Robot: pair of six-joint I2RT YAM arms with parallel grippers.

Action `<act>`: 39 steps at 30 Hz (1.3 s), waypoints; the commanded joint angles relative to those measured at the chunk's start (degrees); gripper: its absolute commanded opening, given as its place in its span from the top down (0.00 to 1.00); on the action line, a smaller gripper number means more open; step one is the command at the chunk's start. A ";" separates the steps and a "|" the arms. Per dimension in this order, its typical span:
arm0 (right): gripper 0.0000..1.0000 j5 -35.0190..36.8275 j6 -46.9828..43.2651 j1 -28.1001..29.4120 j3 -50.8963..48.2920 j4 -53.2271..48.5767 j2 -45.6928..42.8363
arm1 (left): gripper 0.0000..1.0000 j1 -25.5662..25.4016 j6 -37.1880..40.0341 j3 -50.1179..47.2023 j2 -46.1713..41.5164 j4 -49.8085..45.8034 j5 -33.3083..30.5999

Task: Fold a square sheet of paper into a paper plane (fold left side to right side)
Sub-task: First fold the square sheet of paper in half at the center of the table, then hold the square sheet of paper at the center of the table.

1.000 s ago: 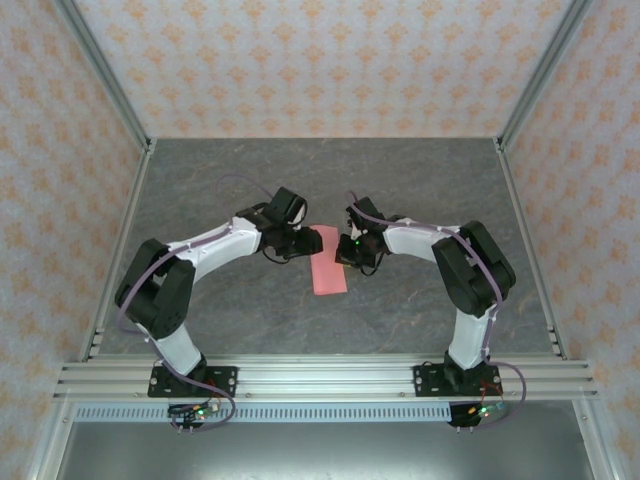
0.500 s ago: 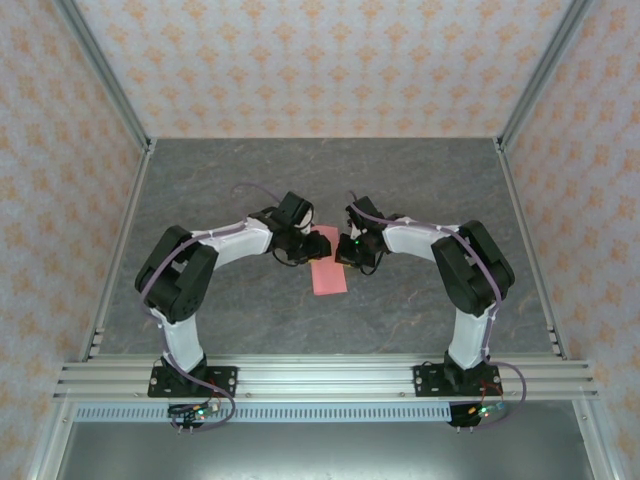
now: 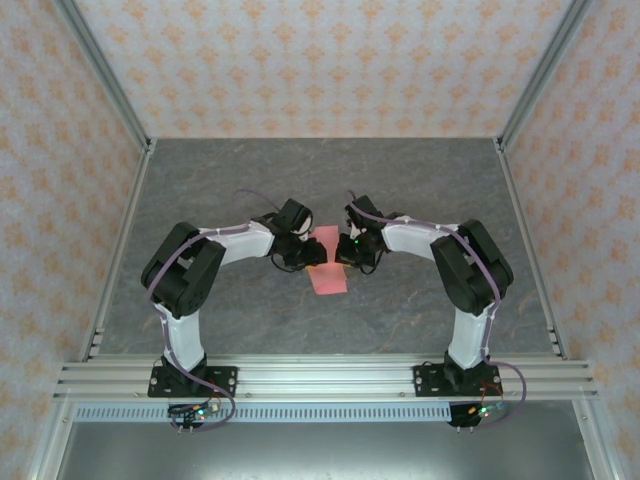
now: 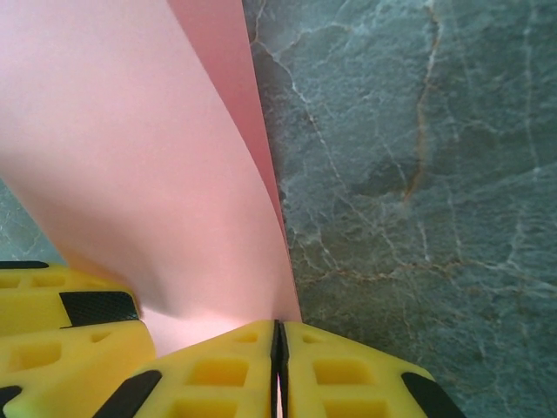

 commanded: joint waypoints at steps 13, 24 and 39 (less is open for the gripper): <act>0.89 4.72 -1.32 0.44 -0.98 -5.44 3.85 | 0.69 5.67 4.53 -6.52 -7.87 -2.88 -1.80; 0.89 4.78 -1.15 0.40 -0.79 -5.39 3.62 | 0.75 1.80 3.14 -1.87 -5.79 3.98 4.44; 0.89 2.41 -1.31 0.53 -2.13 -1.44 2.01 | 0.75 1.07 2.67 -0.99 0.83 4.00 1.18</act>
